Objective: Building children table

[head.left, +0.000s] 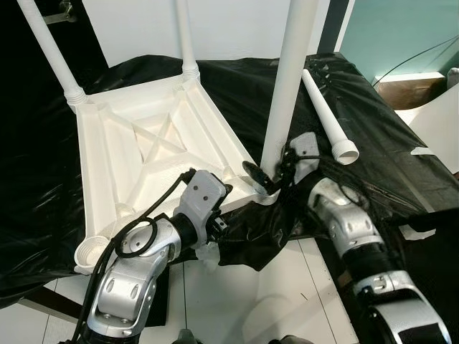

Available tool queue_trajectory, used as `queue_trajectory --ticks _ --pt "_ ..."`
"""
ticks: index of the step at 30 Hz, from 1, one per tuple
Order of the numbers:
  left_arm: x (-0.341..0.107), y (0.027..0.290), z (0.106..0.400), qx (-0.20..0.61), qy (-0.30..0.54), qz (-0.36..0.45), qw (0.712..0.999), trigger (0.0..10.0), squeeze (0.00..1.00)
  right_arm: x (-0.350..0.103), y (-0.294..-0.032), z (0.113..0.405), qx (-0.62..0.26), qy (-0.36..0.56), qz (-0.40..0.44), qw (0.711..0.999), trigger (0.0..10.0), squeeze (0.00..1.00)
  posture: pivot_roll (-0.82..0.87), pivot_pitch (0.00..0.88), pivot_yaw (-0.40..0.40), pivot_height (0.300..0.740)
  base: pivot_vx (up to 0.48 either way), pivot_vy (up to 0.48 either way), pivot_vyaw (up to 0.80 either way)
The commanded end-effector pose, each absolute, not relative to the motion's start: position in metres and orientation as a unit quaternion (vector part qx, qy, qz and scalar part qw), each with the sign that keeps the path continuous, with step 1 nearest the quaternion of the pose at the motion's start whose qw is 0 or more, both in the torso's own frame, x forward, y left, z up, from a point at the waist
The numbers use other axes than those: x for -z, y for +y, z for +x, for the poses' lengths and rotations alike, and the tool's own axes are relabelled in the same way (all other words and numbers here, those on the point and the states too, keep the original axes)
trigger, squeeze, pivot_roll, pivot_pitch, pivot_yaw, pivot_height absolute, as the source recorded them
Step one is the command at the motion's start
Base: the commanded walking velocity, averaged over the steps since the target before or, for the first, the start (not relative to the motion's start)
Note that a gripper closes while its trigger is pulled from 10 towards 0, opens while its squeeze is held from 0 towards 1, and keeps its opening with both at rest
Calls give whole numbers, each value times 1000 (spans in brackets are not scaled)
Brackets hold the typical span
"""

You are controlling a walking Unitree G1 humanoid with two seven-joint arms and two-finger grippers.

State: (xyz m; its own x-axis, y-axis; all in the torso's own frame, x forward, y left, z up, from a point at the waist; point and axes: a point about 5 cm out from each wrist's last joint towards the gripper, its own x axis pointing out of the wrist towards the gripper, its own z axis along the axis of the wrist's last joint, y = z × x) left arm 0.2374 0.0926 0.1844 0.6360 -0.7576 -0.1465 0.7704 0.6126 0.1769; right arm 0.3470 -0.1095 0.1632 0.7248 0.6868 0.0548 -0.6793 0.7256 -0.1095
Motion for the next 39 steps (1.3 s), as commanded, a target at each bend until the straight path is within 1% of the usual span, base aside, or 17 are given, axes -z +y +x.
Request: queue_trajectory --ticks 1,4,5,6,7,11,13,14,17,21,22,25,29,31,32,36,39 --pt "-180 99 245 333 29 119 935 10000 0 -164 -107 348 -388 -47 -48 919 10000 0 78 18 -6 740 0 0 0" --pt "-172 99 248 310 41 128 941 10000 0 -167 -111 355 -433 -29 -66 899 9922 0 77 15 -8 740 0 0 0" --pt "-172 99 248 310 41 128 941 10000 0 -167 -111 355 -433 -29 -66 899 9922 0 77 15 -8 740 0 0 0" --pt "-169 99 249 300 48 127 944 10000 0 -166 -113 357 -441 -18 -71 894 4588 0 78 12 -9 740 0 0 0" --pt "-166 99 251 286 52 134 947 10000 0 -164 -115 358 -445 -9 -76 892 39 0 78 12 -12 740 0 0 0" --pt "-161 100 254 260 53 148 953 10000 0 -160 -120 361 -448 7 -79 891 0 0 76 11 -15 740 0 0 0" --pt "-161 100 254 260 53 148 953 10000 0 -160 -120 361 -448 7 -79 891 0 0 76 11 -15 740 0 0 0" --pt "-160 100 257 248 50 146 956 10000 0 -156 -121 364 -435 20 -68 897 0 0 74 12 -15 740 0 0 0" --pt "-161 100 258 243 48 144 958 10000 0 -153 -121 365 -424 30 -58 903 0 0 74 12 -15 740 0 0 0" --pt "-161 101 260 240 45 148 958 10000 0 -147 -120 367 -390 36 -60 918 0 0 69 13 -15 740 0 0 0" --pt "-161 101 260 240 45 148 958 10000 0 -147 -120 367 -390 36 -60 918 0 0 69 13 -15 740 0 0 0" --pt "-160 100 261 241 42 150 958 10000 0 -141 -113 367 -342 35 -37 938 0 0 62 16 -15 740 0 0 0" --pt "-160 98 261 244 40 150 957 10000 0 -139 -108 364 -321 32 -31 946 0 0 60 18 -15 740 0 0 0" --pt "-159 97 260 245 39 150 957 10000 0 -136 -104 364 -279 39 -17 959 0 0 57 18 -15 740 0 0 0" --pt "-159 97 260 245 39 150 957 10000 0 -136 -104 364 -279 39 -17 959 0 0 57 18 -15 740 0 0 0" --pt "-158 96 260 246 37 147 957 10000 0 -129 -88 355 -190 39 6 981 0 0 47 11 -16 740 0 0 0" --pt "-158 94 261 246 35 147 957 10000 0 -123 -80 351 -132 52 27 990 0 0 48 7 -19 740 0 0 0"
